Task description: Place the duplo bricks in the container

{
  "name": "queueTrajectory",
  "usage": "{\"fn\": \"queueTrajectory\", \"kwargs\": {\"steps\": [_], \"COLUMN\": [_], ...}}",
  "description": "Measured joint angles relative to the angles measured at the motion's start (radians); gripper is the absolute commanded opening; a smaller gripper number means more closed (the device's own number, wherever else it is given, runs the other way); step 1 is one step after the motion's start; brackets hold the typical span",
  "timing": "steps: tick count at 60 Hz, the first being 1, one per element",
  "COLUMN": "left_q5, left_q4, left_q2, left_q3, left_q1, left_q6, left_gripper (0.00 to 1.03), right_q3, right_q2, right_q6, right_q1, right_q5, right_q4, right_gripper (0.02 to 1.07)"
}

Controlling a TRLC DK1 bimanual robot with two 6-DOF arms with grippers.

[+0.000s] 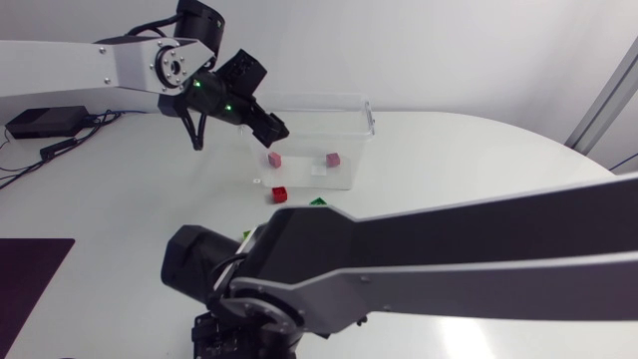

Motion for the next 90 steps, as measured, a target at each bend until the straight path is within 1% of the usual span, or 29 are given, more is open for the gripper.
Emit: {"fn": "queueTrajectory", "kwargs": {"steps": [6, 13, 22, 30, 38, 44, 51, 57, 63, 69, 78, 81, 90], "left_q5": [0.000, 0.000, 0.000, 0.003, 0.004, 0.003, 0.004, 0.003, -0.002, -0.029, -0.061, -0.080, -0.148], "left_q4": [0.000, 0.000, 0.002, 0.021, 0.030, 0.058, 0.090, 0.120, 0.124, 0.135, 0.151, 0.159, 0.177], "left_q2": [-0.043, -0.092, -0.169, -0.221, -0.229, -0.228, -0.206, -0.151, -0.079, -0.016, 0.055, 0.077, 0.147], "left_q3": [-0.026, -0.081, -0.204, -0.322, -0.374, -0.392, -0.397, -0.397, -0.397, -0.393, -0.355, -0.337, -0.272], "left_q1": [0.011, 0.032, 0.084, 0.103, 0.101, 0.089, 0.045, 0.003, -0.033, -0.056, -0.063, -0.063, -0.066], "left_q6": [0.000, 0.000, 0.001, 0.009, 0.013, 0.012, 0.010, -0.004, -0.030, -0.061, -0.113, -0.134, -0.204], "left_gripper": [0.98, 0.98, 0.97, 0.97, 0.96, 0.96, 0.96, 0.96, 0.96, 0.96, 0.96, 0.94, 0.94], "right_q3": [0.000, 0.000, 0.002, 0.038, 0.092, 0.147, 0.213, 0.266, 0.304, 0.332, 0.373, 0.390, 0.431], "right_q2": [-0.043, -0.116, -0.218, -0.240, -0.240, -0.233, -0.208, -0.171, -0.130, -0.097, -0.060, -0.048, -0.016], "right_q6": [0.011, 0.027, 0.030, 0.033, 0.053, 0.069, 0.084, 0.105, 0.125, 0.139, 0.159, 0.166, 0.191], "right_q1": [-0.027, -0.093, -0.235, -0.350, -0.436, -0.493, -0.547, -0.586, -0.618, -0.642, -0.666, -0.672, -0.692], "right_q5": [0.013, 0.032, 0.049, 0.052, 0.052, 0.052, 0.051, 0.047, 0.042, 0.036, 0.033, 0.033, 0.033], "right_q4": [0.003, 0.018, 0.042, 0.077, 0.117, 0.150, 0.174, 0.185, 0.192, 0.211, 0.217, 0.220, 0.236], "right_gripper": [0.25, 0.25, 0.25, 0.25, 0.25, 0.25, 0.25, 0.25, 0.25, 0.25, 0.25, 0.25, 0.25]}}
